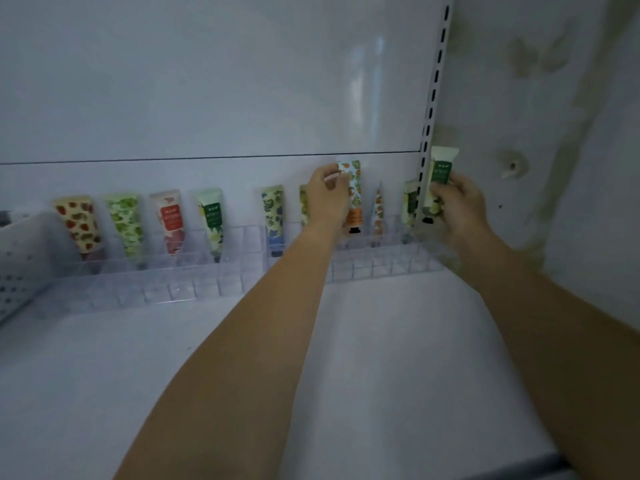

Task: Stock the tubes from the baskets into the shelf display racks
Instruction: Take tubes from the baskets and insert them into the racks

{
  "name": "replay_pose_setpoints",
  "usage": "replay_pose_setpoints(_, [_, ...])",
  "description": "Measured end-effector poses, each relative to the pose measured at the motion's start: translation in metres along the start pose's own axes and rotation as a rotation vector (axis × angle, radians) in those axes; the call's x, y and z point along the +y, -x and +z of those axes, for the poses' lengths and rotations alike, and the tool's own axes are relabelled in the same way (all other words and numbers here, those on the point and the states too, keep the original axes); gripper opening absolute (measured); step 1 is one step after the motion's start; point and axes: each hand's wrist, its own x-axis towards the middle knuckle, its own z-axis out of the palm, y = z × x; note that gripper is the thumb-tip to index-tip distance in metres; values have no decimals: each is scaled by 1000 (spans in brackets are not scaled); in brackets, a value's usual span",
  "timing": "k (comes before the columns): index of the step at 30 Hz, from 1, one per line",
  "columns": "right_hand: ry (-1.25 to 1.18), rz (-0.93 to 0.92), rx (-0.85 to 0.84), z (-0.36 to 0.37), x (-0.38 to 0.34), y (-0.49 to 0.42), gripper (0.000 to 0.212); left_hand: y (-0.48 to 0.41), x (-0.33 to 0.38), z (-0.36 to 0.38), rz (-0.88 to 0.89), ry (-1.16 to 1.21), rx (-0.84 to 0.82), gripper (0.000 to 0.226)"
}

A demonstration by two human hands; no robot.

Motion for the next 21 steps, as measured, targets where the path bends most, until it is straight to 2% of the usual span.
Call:
replay_pose_setpoints(3, [-31,33,-24,1,14,0,35,-3,-9,4,26,40,58,26])
replay_pose_setpoints(8, [76,-2,-68,5,21,-4,31,-15,-16,-9,80,23,69,24])
replay_pose_setpoints(12, [322,-81,-108,7,28,-3,25,-22,-19,-17,77,13,33,19])
replay_pose_setpoints(18, [736,-135,-179,5,31,1,32,-15,-14,-13,34,-55,-25,21])
replay_pose_setpoints(21, [894,-254,-24,3,26,8,50,-12,-13,-12,32,-84,-69,20])
